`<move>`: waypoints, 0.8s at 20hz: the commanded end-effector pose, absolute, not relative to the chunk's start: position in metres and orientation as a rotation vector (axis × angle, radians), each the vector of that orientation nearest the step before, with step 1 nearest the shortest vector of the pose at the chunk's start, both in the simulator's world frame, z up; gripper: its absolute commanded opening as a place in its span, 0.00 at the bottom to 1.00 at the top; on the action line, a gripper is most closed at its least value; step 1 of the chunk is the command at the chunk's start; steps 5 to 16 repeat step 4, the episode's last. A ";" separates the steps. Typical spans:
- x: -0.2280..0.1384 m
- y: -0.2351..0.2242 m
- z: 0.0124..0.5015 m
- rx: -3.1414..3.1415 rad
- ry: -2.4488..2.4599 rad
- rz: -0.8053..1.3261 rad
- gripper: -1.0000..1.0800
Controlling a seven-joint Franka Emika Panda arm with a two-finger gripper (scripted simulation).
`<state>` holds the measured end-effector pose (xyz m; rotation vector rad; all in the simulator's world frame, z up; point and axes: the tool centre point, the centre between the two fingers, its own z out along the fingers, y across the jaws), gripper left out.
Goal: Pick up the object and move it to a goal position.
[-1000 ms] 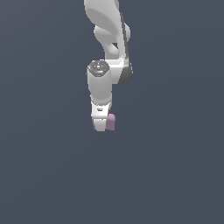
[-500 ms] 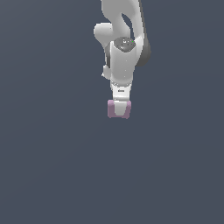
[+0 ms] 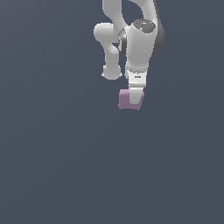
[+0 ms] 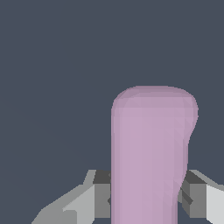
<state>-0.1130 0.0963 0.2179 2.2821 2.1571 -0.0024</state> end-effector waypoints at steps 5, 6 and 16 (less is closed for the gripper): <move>-0.118 0.107 0.226 2.284 2.156 -0.001 0.00; -0.118 0.107 0.226 2.284 2.156 -0.001 0.00; -0.118 0.107 0.226 2.284 2.156 -0.001 0.00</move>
